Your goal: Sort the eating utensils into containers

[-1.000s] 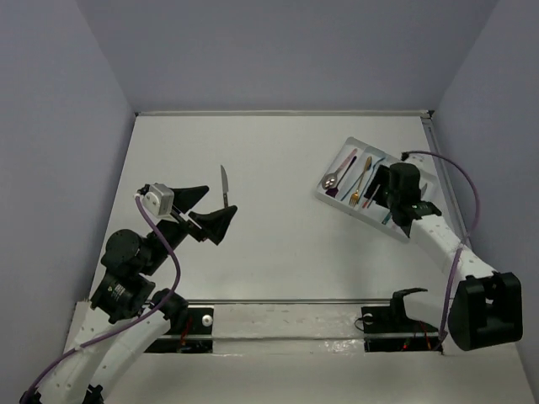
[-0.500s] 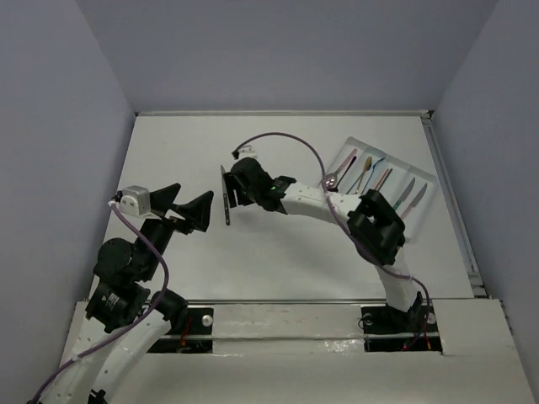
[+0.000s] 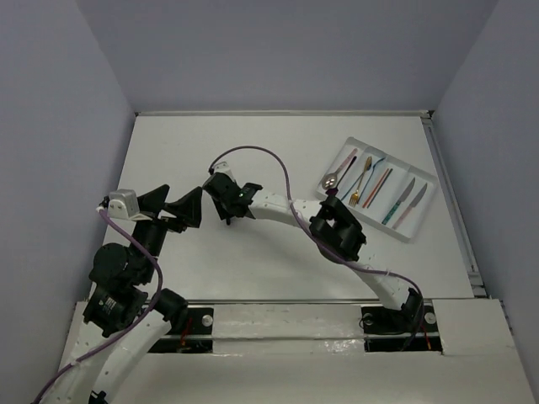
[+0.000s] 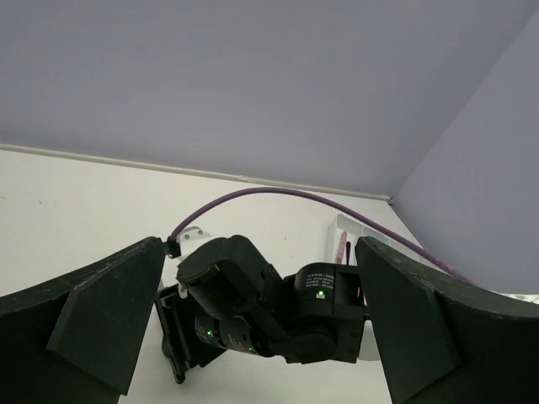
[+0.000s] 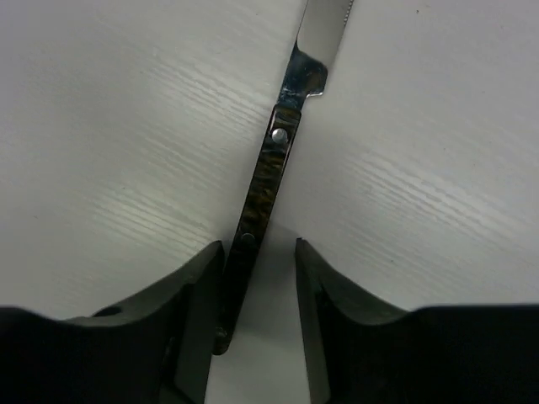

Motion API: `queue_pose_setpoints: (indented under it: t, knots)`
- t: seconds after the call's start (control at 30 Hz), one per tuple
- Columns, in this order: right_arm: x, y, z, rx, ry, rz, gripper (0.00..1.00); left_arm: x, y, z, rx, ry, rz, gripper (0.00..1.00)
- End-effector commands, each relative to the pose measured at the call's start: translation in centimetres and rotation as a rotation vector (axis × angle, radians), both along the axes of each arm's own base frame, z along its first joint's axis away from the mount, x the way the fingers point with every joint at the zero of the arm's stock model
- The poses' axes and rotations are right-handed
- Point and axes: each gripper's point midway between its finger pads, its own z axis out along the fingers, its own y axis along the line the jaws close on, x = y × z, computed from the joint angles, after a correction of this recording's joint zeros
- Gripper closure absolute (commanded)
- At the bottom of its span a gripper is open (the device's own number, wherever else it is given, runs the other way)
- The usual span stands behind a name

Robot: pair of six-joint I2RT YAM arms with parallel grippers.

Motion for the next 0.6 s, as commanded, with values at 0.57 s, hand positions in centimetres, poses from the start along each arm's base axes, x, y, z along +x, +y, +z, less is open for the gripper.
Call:
queue_pose_setpoints:
  t: [0.57]
  knots:
    - [3.7, -22.8, 14.9, 0.247, -0.223, -0.383, 1.00, -2.1, -4.1, 2.6, 0.036, -0.126, -0.250, 0.01]
